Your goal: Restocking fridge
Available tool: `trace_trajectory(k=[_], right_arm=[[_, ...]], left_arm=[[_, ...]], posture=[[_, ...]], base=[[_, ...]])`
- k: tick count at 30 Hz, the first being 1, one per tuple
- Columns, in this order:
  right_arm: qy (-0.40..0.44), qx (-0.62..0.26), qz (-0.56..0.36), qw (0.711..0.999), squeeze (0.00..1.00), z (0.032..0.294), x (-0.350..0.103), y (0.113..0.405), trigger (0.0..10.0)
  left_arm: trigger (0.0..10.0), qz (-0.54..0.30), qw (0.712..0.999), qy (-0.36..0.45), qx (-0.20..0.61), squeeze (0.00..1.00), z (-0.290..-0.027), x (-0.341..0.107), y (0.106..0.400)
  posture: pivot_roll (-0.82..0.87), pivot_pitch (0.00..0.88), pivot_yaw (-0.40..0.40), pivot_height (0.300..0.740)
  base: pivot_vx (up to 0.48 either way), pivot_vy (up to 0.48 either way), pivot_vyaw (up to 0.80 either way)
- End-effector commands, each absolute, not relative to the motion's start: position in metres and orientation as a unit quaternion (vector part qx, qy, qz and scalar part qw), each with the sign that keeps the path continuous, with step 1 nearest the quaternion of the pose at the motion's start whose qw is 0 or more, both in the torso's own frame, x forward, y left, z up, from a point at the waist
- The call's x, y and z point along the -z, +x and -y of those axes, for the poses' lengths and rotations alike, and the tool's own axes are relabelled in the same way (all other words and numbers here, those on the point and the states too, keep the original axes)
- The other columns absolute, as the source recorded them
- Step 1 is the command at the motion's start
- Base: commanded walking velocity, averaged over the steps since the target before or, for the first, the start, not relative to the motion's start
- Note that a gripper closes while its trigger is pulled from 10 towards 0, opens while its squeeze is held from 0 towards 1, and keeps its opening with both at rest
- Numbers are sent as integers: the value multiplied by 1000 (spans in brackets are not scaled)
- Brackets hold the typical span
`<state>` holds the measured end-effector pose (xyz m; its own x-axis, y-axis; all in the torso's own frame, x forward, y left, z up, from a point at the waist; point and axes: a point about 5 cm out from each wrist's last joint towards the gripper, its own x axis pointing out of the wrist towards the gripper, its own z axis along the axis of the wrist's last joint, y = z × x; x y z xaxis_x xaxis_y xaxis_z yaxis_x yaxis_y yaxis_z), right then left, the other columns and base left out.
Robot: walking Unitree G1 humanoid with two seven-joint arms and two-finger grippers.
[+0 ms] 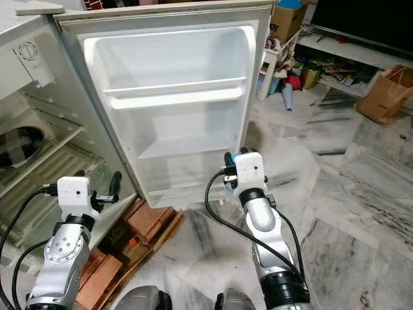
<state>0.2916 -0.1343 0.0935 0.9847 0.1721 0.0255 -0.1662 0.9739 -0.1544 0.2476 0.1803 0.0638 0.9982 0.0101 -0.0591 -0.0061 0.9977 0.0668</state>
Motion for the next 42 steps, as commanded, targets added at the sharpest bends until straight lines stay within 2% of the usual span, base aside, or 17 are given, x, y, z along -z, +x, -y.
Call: trace_trajectory(k=[1, 18, 42], right_arm=[[-77, -82, 32, 993, 0, 135, -98, 295, 10000], [-80, -79, 37, 993, 0, 138, -100, 292, 10000], [-86, -66, 36, 993, 0, 145, -101, 296, 10000]], left_arm=[[10000, -29, 999, 34, 1, 0, -181, -64, 246], [10000, -38, 999, 34, 13, 0, -179, -62, 247], [10000, -51, 997, 50, 6, 0, -182, -60, 246]], posture=[[91, 68, 7, 740], [81, 80, 15, 740], [86, 87, 12, 740]], base=[[292, 0, 0], [331, 278, 0], [0, 0, 0]])
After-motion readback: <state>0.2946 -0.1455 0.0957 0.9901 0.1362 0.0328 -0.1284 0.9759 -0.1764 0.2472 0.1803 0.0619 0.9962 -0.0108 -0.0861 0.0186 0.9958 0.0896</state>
